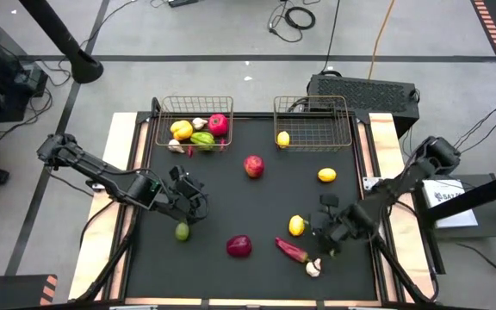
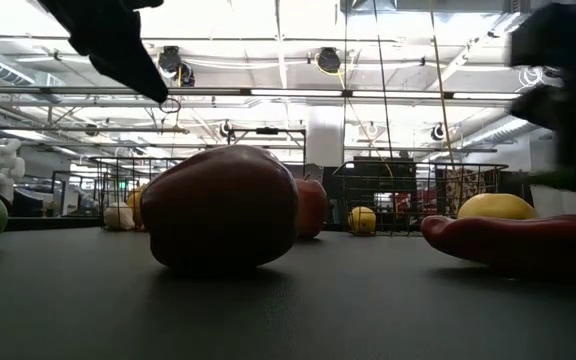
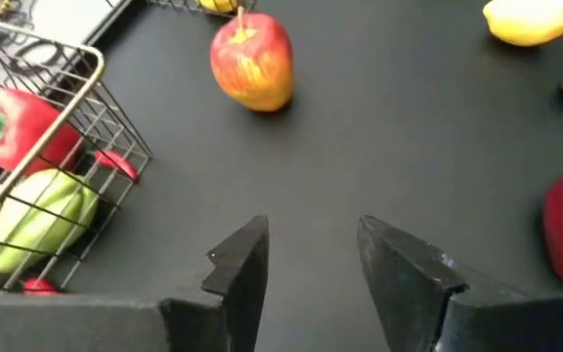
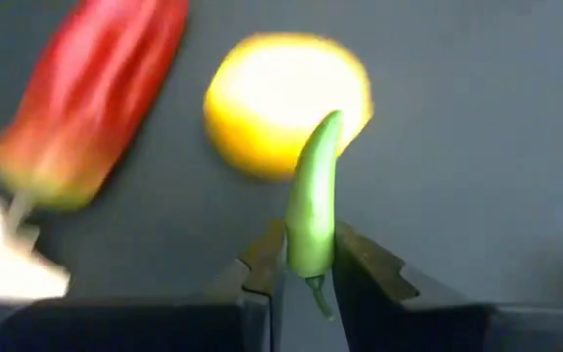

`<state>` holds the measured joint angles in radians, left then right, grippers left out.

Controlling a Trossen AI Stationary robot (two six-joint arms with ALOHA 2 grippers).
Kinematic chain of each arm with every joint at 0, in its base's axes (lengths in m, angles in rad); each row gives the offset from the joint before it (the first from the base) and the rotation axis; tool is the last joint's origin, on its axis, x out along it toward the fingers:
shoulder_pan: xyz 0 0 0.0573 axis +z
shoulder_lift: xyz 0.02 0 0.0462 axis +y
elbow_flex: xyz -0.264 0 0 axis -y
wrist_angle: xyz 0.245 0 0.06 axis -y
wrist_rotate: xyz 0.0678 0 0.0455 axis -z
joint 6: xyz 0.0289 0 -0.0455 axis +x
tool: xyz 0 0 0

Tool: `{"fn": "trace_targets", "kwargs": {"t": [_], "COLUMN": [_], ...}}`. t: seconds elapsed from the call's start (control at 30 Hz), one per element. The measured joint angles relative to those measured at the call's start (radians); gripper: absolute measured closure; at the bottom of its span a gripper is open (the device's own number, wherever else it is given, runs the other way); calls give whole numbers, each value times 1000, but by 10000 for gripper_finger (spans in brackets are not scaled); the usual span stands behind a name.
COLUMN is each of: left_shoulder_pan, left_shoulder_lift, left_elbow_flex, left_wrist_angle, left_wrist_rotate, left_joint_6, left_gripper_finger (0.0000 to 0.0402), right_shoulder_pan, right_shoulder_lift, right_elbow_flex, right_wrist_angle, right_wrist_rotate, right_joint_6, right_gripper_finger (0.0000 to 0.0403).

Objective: Sort produce into baskets
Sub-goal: Put the green chili pepper into the left wire basket

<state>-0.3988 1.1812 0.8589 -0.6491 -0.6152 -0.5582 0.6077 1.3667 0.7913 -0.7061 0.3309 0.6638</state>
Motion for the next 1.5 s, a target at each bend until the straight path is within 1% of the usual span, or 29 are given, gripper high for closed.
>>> {"fn": "trace_targets", "kwargs": {"t": [0.13,0.23,0.3,0.37,0.47,0.53,0.6,0.7,0.77,0.87,0.93,1.0,1.17,1.27,1.33,1.4,1.5], "left_shoulder_pan": [0,0,0,1,0,-4,-10,-22,-23,-23,-23,-23,-23,-23,-23,-23,-24], "left_shoulder_lift": [0,0,-1,-10,-34,-58,-85,-127,-145,-162,-168,-169,-169,-169,-169,-169,-169], "left_elbow_flex": [3,3,3,12,56,86,110,112,112,112,112,112,111,111,111,111,111], "left_wrist_angle": [-6,-26,-26,-33,-74,-121,-148,-177,-205,-259,-299,-333,-384,-385,-387,-389,-390], "left_wrist_rotate": [-22,-69,-97,-94,-56,-50,-61,-112,-156,-183,-184,-183,-184,-183,-170,-133,-101], "left_joint_6": [15,15,14,14,-15,-48,-69,-65,-64,-75,-104,-131,-170,-180,-204,-226,-248], "left_gripper_finger": [235,235,235,235,235,235,235,235,235,235,235,235,235,235,235,235,235], "right_shoulder_pan": [-133,-224,-282,-340,-420,-472,-526,-615,-678,-774,-834,-888,-980,-1005,-1012,-1016,-1021], "right_shoulder_lift": [-36,-37,-36,-25,12,47,95,178,248,371,464,556,757,847,890,924,957], "right_elbow_flex": [66,163,236,319,458,550,641,750,811,897,957,1006,1134,1222,1272,1317,1358], "right_wrist_angle": [43,79,123,186,253,282,316,402,465,502,508,500,440,367,338,325,325], "right_wrist_rotate": [60,140,183,188,187,170,128,30,-42,-159,-247,-302,-314,-354,-368,-370,-371], "right_joint_6": [-204,-379,-526,-680,-879,-1000,-1112,-1262,-1327,-1350,-1337,-1310,-1235,-1204,-1187,-1175,-1172], "right_gripper_finger": [337,337,337,337,337,337,337,337,337,337,337,337,337,337,334,329,311]}}
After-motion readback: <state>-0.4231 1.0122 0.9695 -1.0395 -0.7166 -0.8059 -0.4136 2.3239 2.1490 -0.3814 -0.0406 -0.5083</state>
